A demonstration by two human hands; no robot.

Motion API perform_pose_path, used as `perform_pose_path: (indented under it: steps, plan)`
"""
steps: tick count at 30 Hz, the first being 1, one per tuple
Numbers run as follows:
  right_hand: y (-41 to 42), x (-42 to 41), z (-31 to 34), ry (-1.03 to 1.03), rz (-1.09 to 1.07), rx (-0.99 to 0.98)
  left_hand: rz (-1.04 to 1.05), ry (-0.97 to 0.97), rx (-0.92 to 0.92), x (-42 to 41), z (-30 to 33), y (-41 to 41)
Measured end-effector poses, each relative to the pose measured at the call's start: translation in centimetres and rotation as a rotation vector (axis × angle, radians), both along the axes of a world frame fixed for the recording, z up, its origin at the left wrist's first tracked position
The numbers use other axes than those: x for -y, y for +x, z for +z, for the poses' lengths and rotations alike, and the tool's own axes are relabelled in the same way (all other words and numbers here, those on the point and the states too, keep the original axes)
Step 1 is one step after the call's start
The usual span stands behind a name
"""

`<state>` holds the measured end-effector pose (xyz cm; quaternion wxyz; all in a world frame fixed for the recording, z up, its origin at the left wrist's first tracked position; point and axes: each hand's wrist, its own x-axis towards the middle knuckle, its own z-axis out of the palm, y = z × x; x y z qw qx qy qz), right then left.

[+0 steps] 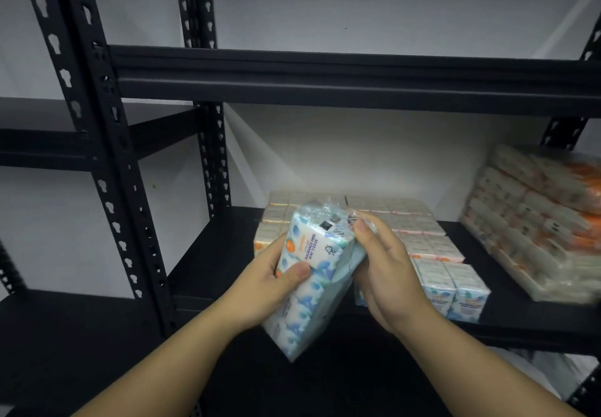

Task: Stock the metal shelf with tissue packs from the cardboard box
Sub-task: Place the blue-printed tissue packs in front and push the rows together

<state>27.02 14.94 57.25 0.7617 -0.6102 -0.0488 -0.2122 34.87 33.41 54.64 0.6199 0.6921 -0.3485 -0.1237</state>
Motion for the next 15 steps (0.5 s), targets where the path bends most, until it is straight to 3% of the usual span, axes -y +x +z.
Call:
perform_pose_path:
  steps: [3,6,9,11,15]
  plan:
    - [0.1,0.9,0.8,-0.072,-0.069,-0.041,0.059,-0.014,-0.041,0.3,0.2,-0.1]
    - [-0.3,2.5,2.4,-0.465,-0.187,-0.03,0.07,0.043,-0.016,0.3,1.2,0.1]
    - [-0.8,3.4,3.4,-0.857,-0.169,-0.133,0.045,0.127,0.052,0.5,2.1,0.1]
    - [-0.7,4.0,3.5,-0.909,-0.168,-0.116,0.049,0.164,0.089,0.7,2.2,0.5]
    - [-0.4,5.5,2.7,-0.738,-0.157,-0.078,-0.028,0.333,0.069,-0.8,1.5,2.3]
